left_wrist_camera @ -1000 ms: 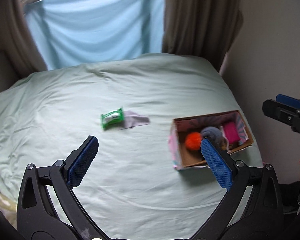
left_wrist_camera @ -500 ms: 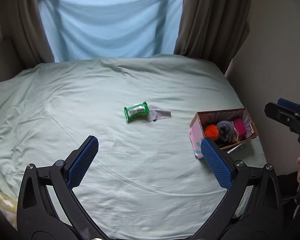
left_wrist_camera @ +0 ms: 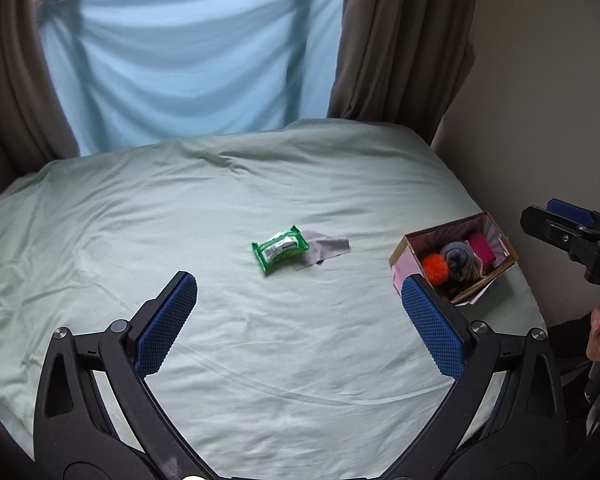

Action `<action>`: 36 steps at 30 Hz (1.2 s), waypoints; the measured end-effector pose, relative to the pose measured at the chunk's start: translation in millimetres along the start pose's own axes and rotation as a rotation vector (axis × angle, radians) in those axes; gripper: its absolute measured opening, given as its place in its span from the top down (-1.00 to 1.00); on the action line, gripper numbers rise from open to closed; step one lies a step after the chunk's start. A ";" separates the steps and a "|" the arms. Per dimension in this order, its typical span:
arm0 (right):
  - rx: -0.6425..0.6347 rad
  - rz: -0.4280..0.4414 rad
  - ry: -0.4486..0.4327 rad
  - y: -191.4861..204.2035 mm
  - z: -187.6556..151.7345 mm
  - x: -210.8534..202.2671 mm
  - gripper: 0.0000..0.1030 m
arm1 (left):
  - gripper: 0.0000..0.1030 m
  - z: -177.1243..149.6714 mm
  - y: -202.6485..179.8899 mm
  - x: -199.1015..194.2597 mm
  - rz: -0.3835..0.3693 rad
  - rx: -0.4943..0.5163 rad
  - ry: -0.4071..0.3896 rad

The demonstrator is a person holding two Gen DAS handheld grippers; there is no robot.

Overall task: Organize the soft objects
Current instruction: 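Move both tools back toward the green wipes pack and grey cloth, then grasp the green wipes pack with the left tool while the right tool grasps the grey cloth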

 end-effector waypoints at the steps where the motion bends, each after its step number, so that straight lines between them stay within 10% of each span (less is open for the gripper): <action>1: -0.003 -0.006 0.006 1.9 -1.6 8.1 -0.99 | -0.98 0.6 2.5 6.5 -0.013 0.010 0.005; 14: -0.066 0.045 0.125 29.3 -57.4 135.9 -0.99 | -0.98 -10.5 33.5 140.8 -0.131 0.161 0.111; 36: -0.279 0.022 0.230 0.8 -195.1 359.6 -0.98 | -0.92 -137.3 30.9 383.3 -0.306 0.299 0.351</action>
Point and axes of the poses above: each gripper's, at about its wrist camera, not at the fingertips, and x roughly the way its jaws point, y to its left, z to its top, the point moved 10 cm from there along x, roughly the way its jaws point, and after that the axes turned 15 degrees about -y, right-handed, at the moved point
